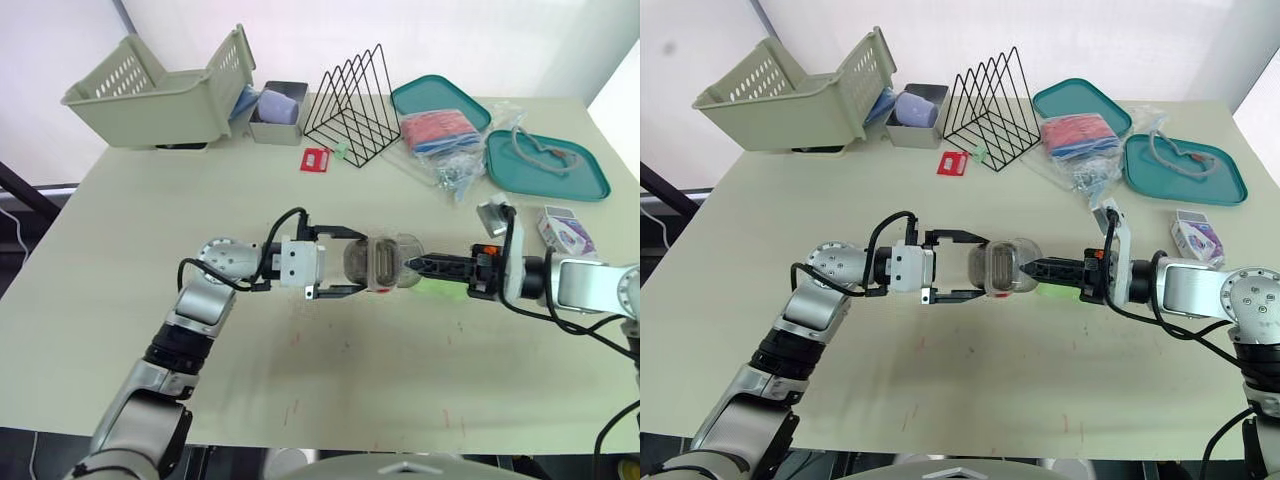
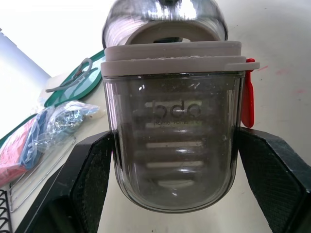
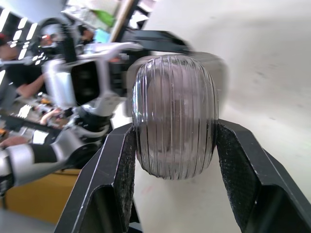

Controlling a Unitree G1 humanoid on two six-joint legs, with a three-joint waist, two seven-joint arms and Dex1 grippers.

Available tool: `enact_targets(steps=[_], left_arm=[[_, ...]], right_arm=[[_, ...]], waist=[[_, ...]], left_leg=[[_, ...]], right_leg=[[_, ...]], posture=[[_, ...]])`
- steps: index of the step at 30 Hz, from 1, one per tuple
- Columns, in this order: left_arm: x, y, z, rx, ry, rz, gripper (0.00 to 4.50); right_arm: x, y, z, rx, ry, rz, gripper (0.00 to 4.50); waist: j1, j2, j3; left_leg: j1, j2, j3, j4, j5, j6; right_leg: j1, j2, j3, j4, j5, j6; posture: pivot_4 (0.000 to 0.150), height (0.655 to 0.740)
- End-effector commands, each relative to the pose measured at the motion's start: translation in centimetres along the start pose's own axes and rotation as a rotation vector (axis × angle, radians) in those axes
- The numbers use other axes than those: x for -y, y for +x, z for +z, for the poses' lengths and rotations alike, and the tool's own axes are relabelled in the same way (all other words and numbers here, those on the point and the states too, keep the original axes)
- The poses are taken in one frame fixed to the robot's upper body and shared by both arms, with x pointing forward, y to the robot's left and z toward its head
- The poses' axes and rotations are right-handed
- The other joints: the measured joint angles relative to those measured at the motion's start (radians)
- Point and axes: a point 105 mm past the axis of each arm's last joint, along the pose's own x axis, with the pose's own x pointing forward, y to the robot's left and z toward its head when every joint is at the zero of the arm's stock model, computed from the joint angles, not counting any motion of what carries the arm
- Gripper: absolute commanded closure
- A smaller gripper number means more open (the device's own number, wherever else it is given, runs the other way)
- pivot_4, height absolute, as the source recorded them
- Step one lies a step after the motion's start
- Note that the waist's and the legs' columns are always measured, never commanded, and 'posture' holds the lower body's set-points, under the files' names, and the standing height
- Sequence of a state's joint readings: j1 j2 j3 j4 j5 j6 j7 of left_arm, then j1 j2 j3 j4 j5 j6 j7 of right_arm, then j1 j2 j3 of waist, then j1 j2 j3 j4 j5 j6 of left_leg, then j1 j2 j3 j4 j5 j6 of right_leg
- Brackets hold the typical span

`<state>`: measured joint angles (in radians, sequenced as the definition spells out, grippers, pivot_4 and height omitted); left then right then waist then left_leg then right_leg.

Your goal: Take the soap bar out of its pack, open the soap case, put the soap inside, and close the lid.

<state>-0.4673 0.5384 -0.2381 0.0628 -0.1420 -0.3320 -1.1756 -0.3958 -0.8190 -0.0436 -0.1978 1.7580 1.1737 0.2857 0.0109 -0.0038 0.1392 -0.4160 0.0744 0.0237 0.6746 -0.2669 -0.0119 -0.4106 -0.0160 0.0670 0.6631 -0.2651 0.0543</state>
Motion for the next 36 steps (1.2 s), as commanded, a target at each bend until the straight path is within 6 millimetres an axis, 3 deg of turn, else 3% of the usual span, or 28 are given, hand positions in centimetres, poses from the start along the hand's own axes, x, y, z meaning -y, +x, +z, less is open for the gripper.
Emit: enact_targets(steps=[1,6,10,17,22,28,36], left_arm=[[-0.3,-0.2,0.5,0.016,0.026,0.008,1.00],[-0.2,-0.3,0.3,0.008,0.022,0.007,1.00],[-0.2,-0.4,0.1,-0.003,0.018,0.005,1.00],[-0.2,-0.8,-0.6,-0.031,0.005,-0.004,1.00],[-0.2,-0.9,-0.8,-0.044,0.004,-0.016,1.00],[-0.5,-0.6,-0.6,-0.039,0.008,-0.022,1.00],[-0.8,-0.3,-0.2,-0.040,0.014,-0.027,1.00]], right_arm=[[-1.3,-0.6,0.5,0.024,-0.027,0.056,2.62],[-0.5,-1.4,0.5,0.037,-0.020,0.009,2.62],[0.6,-3.1,0.5,0.056,-0.011,-0.084,2.62],[3.7,-9.5,1.3,0.096,-0.033,-0.449,2.62],[5.5,-12.4,0.5,-0.012,-0.097,-0.711,2.62],[8.5,-14.3,0.4,-0.047,-0.102,-0.956,2.62],[10.8,-14.0,1.2,-0.040,-0.030,-1.064,2.62]], waist=[[0.000,0.000,0.000],[0.000,0.000,0.000],[0.003,0.000,0.000],[0.001,0.000,0.000],[-0.001,0.000,0.000],[-0.002,0.000,0.000],[-0.001,0.000,0.000]], left_leg=[[0.000,0.000,0.000,0.000,0.000,0.000],[0.000,0.000,0.000,0.000,0.000,0.000],[0.000,0.000,0.000,0.000,0.000,0.000],[0.000,0.000,0.000,0.000,0.000,0.000],[0.001,0.000,0.001,-0.001,0.000,0.000],[0.001,0.000,0.001,-0.001,0.000,0.000],[0.000,0.000,0.001,-0.001,0.000,0.000]], right_leg=[[0.000,0.000,0.000,0.000,0.000,0.000],[0.000,0.000,0.000,0.000,0.000,0.000],[0.000,0.000,0.000,0.000,0.000,0.000],[0.000,0.000,0.000,0.000,0.000,0.000],[0.000,0.000,0.000,0.000,0.000,0.000],[0.000,0.000,0.001,0.000,0.000,0.000],[0.000,0.000,0.001,-0.001,0.000,0.000]], posture=[[0.150,0.7400],[0.150,0.7400],[0.150,0.7400],[0.150,0.7400],[0.150,0.7400],[0.150,0.7400],[0.150,0.7400]])
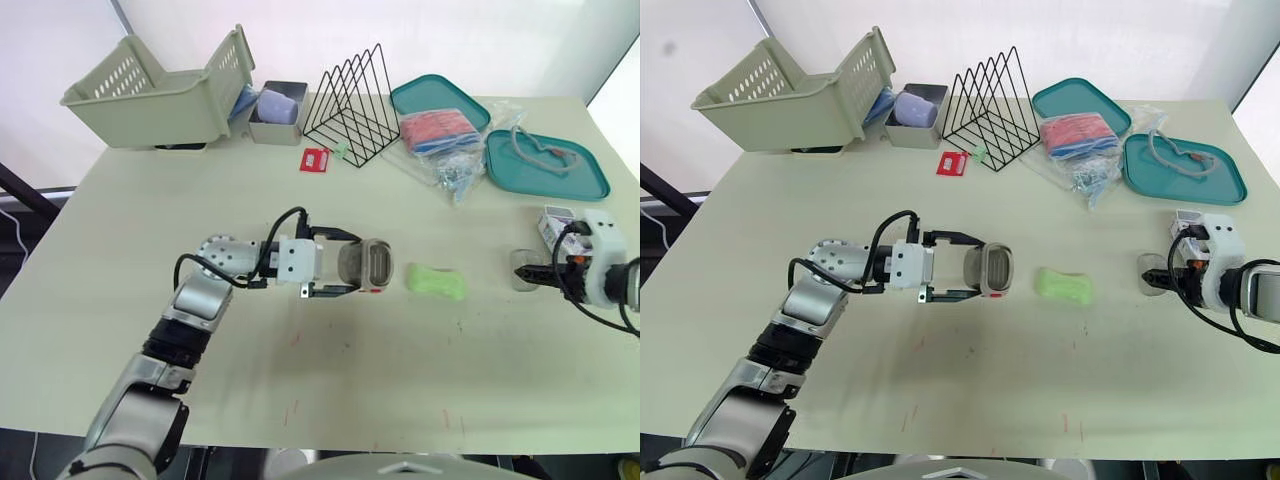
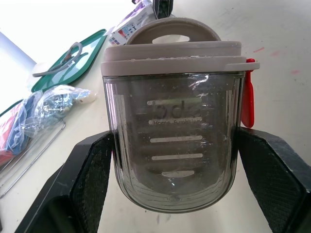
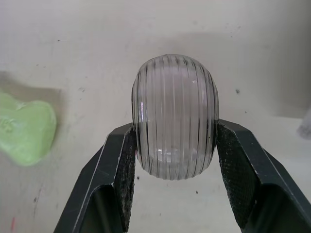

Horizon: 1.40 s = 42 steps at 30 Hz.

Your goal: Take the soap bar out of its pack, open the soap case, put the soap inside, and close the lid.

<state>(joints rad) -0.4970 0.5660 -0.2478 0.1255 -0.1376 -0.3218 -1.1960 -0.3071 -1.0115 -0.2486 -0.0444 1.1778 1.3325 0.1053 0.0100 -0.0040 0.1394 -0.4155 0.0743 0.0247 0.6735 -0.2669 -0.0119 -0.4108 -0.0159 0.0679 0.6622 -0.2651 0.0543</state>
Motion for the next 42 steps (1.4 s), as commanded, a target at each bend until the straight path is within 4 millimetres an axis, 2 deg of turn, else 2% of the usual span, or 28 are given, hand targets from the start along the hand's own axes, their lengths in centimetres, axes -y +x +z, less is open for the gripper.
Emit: enact_targets(steps=[1,13,18,19,24,29,32,35,39,42], left_arm=[[-0.6,0.2,1.2,0.014,0.047,0.000,1.00],[-0.4,0.3,1.4,0.000,0.042,0.004,1.00],[-0.2,0.2,0.8,-0.010,0.035,0.007,1.00],[-0.2,0.2,0.7,-0.012,0.033,0.008,1.00],[-0.1,0.1,0.3,-0.017,0.031,0.009,1.00],[-0.2,-0.1,-0.1,-0.031,0.025,0.012,1.00],[-0.2,-0.3,-0.6,-0.054,0.002,0.015,1.00],[-0.5,-0.4,-0.9,-0.070,-0.033,0.023,1.00],[-0.9,-0.4,-0.9,-0.095,-0.056,0.011,1.00],[-1.0,-0.4,-1.3,-0.127,-0.077,0.002,1.00]], right_arm=[[0.8,0.2,0.7,0.000,0.023,-0.072,2.62],[0.6,1.8,2.1,0.035,0.073,-0.089,2.62],[0.0,1.6,1.9,0.028,0.038,-0.057,0.28],[-0.2,1.5,1.9,0.032,0.033,-0.048,0.07],[-0.6,1.0,2.2,0.055,0.006,-0.016,0.07],[-0.8,-0.8,2.6,0.100,-0.082,0.022,0.07],[-0.8,-2.0,3.3,0.171,-0.164,0.048,0.07],[-1.8,-3.3,4.0,0.293,-0.294,0.138,0.07],[-3.8,-4.3,3.2,0.405,-0.429,0.291,0.07],[-5.2,-4.2,1.5,0.427,-0.556,0.377,0.07]], waist=[[0.000,0.000,0.000],[-0.015,0.000,0.000],[-0.019,0.000,0.000],[-0.020,0.000,0.000],[-0.021,0.000,0.000],[-0.018,0.000,0.000],[-0.021,0.000,0.000],[-0.021,0.000,0.000],[-0.021,0.000,0.000],[-0.020,0.000,0.000]], left_leg=[[0.000,0.000,0.000,0.000,0.000,0.000],[0.000,0.000,0.000,0.000,0.000,0.000],[0.000,0.000,0.000,-0.001,0.000,0.000],[0.000,0.000,0.000,-0.001,0.000,0.000],[0.000,0.000,0.000,-0.001,0.000,0.000],[0.000,0.000,0.000,-0.001,0.000,0.000],[0.000,0.000,0.000,-0.001,0.000,0.000],[0.000,0.000,0.000,-0.001,0.000,0.000],[0.000,0.000,0.000,-0.001,0.000,0.000],[0.001,0.000,0.000,-0.001,0.000,0.000]], right_leg=[[0.000,0.000,0.000,0.000,0.000,0.000],[0.000,0.000,0.000,0.000,0.000,0.000],[0.000,0.000,0.000,0.000,0.000,0.000],[0.000,0.000,0.000,0.000,0.000,0.000],[0.000,0.000,0.000,0.000,0.000,0.000],[0.000,0.000,0.000,0.000,0.000,0.000],[0.000,0.000,0.000,0.000,0.000,0.000],[0.000,0.000,0.000,0.000,0.000,0.000],[0.000,0.000,0.000,0.000,0.000,0.000],[0.000,0.000,0.000,0.000,0.000,0.000]], posture=[[0.150,0.7400],[0.150,0.7400],[0.150,0.7400],[0.150,0.7400],[0.150,0.7400],[0.150,0.7400],[0.150,0.7400],[0.150,0.7400],[0.150,0.7400],[0.150,0.7400]])
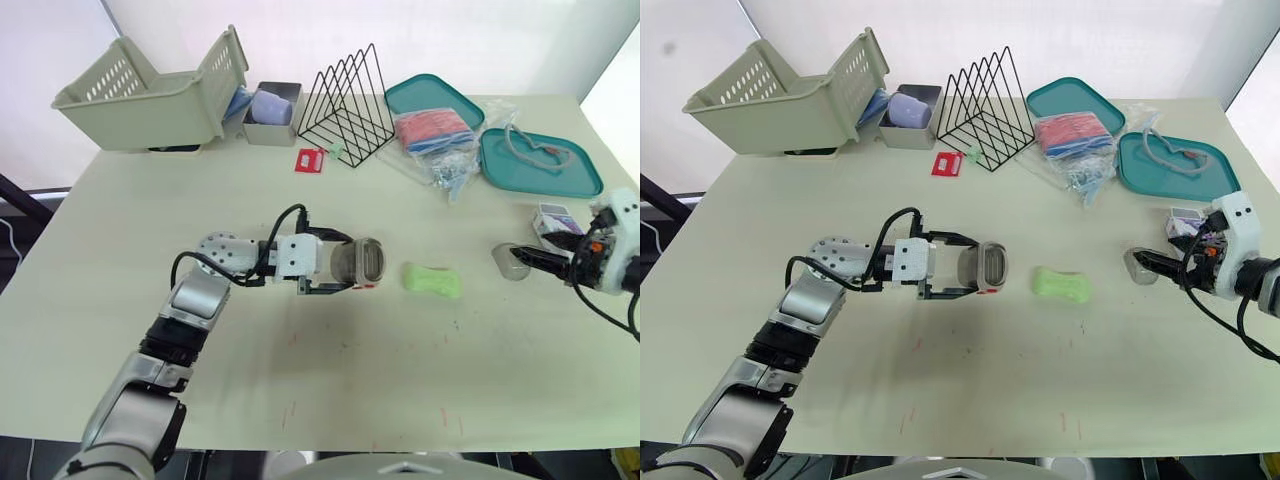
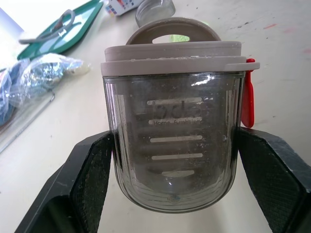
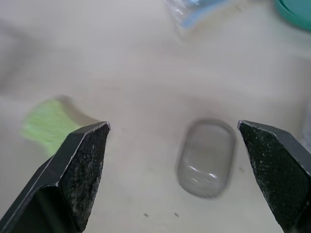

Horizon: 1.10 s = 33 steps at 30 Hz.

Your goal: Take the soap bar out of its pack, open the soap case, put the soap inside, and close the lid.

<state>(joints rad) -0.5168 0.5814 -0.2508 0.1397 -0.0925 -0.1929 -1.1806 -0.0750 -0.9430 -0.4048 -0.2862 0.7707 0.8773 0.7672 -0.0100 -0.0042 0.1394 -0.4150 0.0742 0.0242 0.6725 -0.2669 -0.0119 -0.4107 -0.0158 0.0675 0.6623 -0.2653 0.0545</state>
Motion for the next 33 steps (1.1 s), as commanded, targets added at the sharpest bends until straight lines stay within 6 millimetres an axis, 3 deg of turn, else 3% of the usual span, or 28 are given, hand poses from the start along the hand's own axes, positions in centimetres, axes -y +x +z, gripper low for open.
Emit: enact_targets(steps=[1,3,8,13,29,33], left_arm=[[-0.5,-0.1,0.3,-0.033,0.009,-0.002,1.00],[-0.6,-0.1,0.0,-0.052,-0.014,-0.005,1.00],[-0.6,-0.1,-0.9,-0.127,-0.053,-0.083,1.00],[-1.1,-0.2,-1.4,-0.227,-0.050,-0.164,1.00],[-2.7,-0.5,-0.1,-0.460,0.078,-0.371,1.00],[-3.3,0.2,0.9,-0.442,0.080,-0.365,1.00]], right_arm=[[-2.3,-0.3,0.5,0.090,-0.180,0.118,0.07],[-3.4,-0.4,0.0,0.160,-0.217,0.185,0.07],[-6.2,-0.8,-4.3,0.188,-0.435,0.352,0.07],[-7.2,-1.0,-6.4,0.172,-0.519,0.451,0.07],[-6.0,-0.5,-6.0,0.231,-0.419,0.395,0.07],[-6.2,-0.2,-5.7,0.239,-0.410,0.397,0.07]], waist=[[0.001,0.000,0.000],[0.000,0.000,0.000],[0.006,0.000,0.000],[-0.001,0.000,0.000],[-0.002,0.000,0.000],[-0.001,0.000,0.000]], left_leg=[[0.000,0.000,0.000,0.000,0.000,0.000],[0.000,0.000,0.000,0.000,0.000,0.000],[0.000,0.000,0.000,0.000,0.000,0.000],[0.001,0.000,0.000,0.001,0.000,0.000],[0.002,0.000,0.001,0.001,0.000,0.000],[0.001,0.000,0.001,0.001,0.000,0.000]], right_leg=[[0.000,0.000,0.000,0.000,0.000,0.000],[0.000,0.000,0.000,0.000,0.000,0.000],[0.000,0.000,-0.001,0.000,0.000,0.000],[0.001,0.000,0.000,0.001,0.000,0.000],[0.001,0.001,0.001,0.001,0.000,0.000],[0.001,0.001,0.001,0.001,0.000,0.000]], posture=[[0.150,0.7400],[0.150,0.7400],[0.150,0.7400],[0.150,0.7400],[0.150,0.7400],[0.150,0.7400]])
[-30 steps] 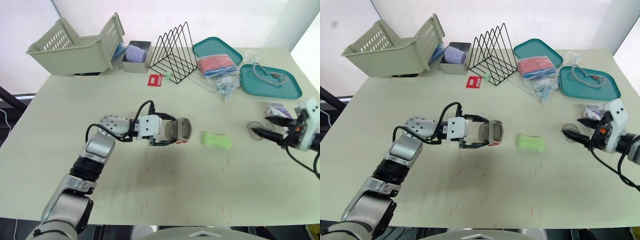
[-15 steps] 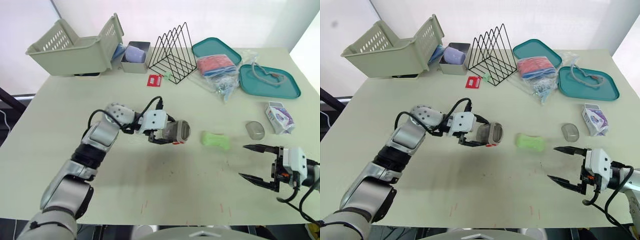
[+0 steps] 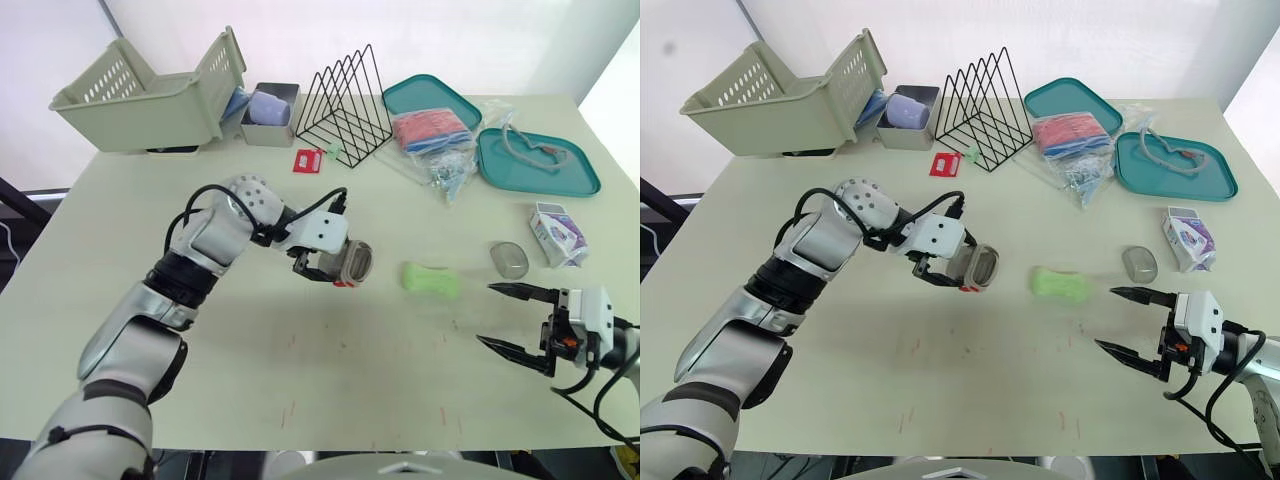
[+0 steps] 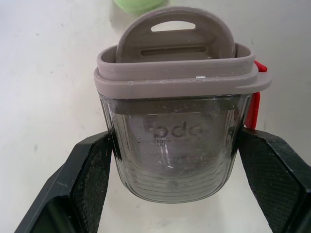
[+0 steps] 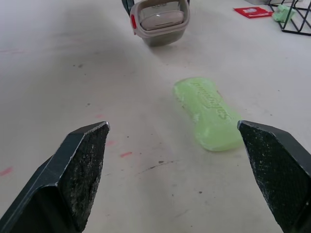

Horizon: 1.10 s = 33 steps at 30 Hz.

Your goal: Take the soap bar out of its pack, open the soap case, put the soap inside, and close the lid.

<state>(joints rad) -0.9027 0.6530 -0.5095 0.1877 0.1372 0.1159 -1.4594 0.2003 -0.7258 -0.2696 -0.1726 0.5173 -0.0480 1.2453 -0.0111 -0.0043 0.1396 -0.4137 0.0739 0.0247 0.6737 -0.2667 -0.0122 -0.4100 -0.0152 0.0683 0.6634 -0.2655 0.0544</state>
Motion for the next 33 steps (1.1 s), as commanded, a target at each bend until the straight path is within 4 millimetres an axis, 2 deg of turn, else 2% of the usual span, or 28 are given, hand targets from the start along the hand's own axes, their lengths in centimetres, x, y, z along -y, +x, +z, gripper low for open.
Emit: enact_targets(steps=[1,4,17,25,33], left_arm=[[-0.4,-0.2,0.3,0.000,-0.001,0.017,1.00],[-0.2,0.6,-0.2,0.006,0.008,0.034,1.00],[1.6,3.4,-2.6,0.151,-0.182,0.032,1.00],[2.7,4.5,-3.1,0.259,-0.295,0.025,1.00],[2.3,4.9,-3.4,0.312,-0.338,0.074,1.00]], right_arm=[[0.4,0.3,0.8,0.031,-0.006,-0.014,0.07],[0.5,0.5,1.0,0.030,-0.014,-0.016,0.07],[0.6,0.7,1.2,0.027,-0.022,-0.001,0.07],[0.8,0.5,1.3,0.021,-0.026,0.002,0.07],[1.0,0.3,1.4,0.018,-0.028,0.003,0.07]], waist=[[0.001,0.000,0.000],[0.002,0.000,0.000],[0.005,0.001,-0.001],[0.005,0.002,-0.002],[0.014,0.003,-0.002]], left_leg=[[0.000,0.000,0.000,0.000,0.000,0.000],[0.000,0.000,0.000,0.000,0.000,0.000],[0.001,0.000,0.000,0.000,0.000,0.000],[0.001,0.000,0.000,0.001,0.000,0.000],[0.002,0.000,0.000,0.001,0.000,0.000]], right_leg=[[0.000,0.000,0.000,0.000,0.000,0.000],[0.000,0.000,0.000,0.000,0.000,0.000],[0.000,0.000,0.000,0.000,0.000,0.000],[0.001,0.000,0.000,0.000,0.000,0.000],[0.003,0.000,0.000,0.000,0.000,0.000]], posture=[[0.150,0.7400],[0.150,0.7400],[0.150,0.7400],[0.150,0.7400],[0.150,0.7400]])
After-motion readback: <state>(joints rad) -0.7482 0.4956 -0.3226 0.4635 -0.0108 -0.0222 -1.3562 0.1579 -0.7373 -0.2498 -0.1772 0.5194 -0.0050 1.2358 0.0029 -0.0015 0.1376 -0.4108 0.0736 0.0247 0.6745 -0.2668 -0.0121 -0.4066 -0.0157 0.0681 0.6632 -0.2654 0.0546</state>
